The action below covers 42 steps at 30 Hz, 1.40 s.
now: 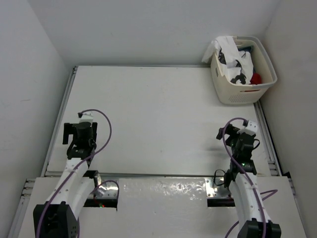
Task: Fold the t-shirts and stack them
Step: Grab crumpled tshirt from bin with the right arm
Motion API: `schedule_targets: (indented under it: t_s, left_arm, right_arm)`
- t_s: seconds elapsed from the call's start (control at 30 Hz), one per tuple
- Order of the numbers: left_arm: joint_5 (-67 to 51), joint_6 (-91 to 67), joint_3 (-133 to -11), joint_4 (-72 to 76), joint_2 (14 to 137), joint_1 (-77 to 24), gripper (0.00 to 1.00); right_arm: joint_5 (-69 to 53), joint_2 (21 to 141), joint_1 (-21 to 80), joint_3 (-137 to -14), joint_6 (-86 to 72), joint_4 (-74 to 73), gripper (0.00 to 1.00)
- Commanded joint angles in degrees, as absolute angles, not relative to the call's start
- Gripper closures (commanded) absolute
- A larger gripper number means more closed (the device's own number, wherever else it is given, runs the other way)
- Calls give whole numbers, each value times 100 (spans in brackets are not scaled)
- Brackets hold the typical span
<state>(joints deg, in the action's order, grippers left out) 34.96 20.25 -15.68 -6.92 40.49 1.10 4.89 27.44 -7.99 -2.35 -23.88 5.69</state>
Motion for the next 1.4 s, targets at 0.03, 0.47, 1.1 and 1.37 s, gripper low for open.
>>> schedule_targets:
  t_s: [0.03,0.47,1.1,1.37]
  left_arm:
    - [3614,2152,-2099,-684,4104,70,0]
    - [853,3102,-5121,-1960,6158,53,5]
    - [650,2927,-6398,-1600,8138,53,5]
    - [668,2953,-6592,-1643,8314,53,5]
  right_arm:
    - [-155,2672,-765,-877,-3076,825,1]
    - [-405,9053,-843,-9491,-1424,-2626,1]
    - [2329,13781,-958,-12138,-396,-2082,1]
    - [2162,13686,-958,-11892,-545,-1882,85]
